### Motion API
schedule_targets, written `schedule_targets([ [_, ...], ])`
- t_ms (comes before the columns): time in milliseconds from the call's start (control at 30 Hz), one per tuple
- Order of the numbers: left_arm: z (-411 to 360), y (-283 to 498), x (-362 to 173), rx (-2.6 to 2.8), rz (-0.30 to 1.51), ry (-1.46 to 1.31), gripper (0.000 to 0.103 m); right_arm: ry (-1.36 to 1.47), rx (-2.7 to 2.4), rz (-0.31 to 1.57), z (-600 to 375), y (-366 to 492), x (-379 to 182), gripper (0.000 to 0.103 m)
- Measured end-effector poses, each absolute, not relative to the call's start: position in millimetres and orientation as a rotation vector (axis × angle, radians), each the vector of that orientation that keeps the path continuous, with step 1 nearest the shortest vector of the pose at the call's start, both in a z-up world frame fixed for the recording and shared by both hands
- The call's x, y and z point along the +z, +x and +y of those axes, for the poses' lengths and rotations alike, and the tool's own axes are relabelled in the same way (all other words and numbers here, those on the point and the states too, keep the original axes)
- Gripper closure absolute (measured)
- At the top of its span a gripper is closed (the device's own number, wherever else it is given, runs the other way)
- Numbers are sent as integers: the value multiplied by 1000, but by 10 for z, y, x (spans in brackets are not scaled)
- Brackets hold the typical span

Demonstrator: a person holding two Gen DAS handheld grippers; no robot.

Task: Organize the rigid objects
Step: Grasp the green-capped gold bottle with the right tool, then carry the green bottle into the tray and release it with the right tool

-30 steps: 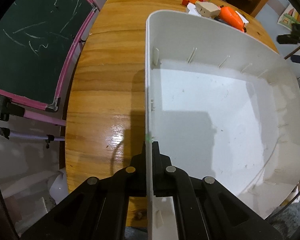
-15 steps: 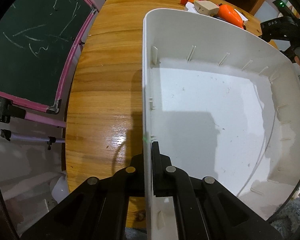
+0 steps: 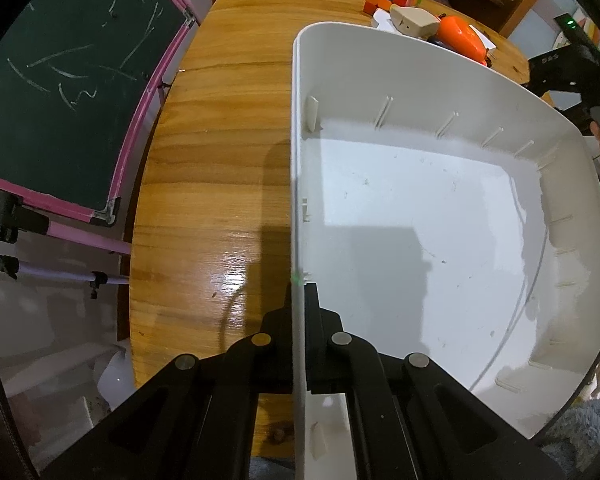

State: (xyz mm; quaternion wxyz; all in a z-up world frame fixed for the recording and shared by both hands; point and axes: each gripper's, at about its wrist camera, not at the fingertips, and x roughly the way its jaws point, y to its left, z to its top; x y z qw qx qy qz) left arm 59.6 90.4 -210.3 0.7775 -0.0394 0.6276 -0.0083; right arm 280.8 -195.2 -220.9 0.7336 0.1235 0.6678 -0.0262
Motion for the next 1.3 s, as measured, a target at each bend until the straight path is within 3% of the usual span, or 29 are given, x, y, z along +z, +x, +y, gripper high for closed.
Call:
schedule_targets([
  [367,914,573,-2066,-18,1345,-111,102,302,-17,1261,-2016,2498,-1401,62],
  [733,932,532,-2073,-30,1334,-146,101,199,131,1100,-1856,1507,-483,62],
  [933,945,496,-2073,-37,1333,-153,100,168,178,1145,-1731,1057,-569,62],
  [1300,924,493,-2071,-43,1336,-128,100,130,162,1298,-1772,634,-1266,62],
])
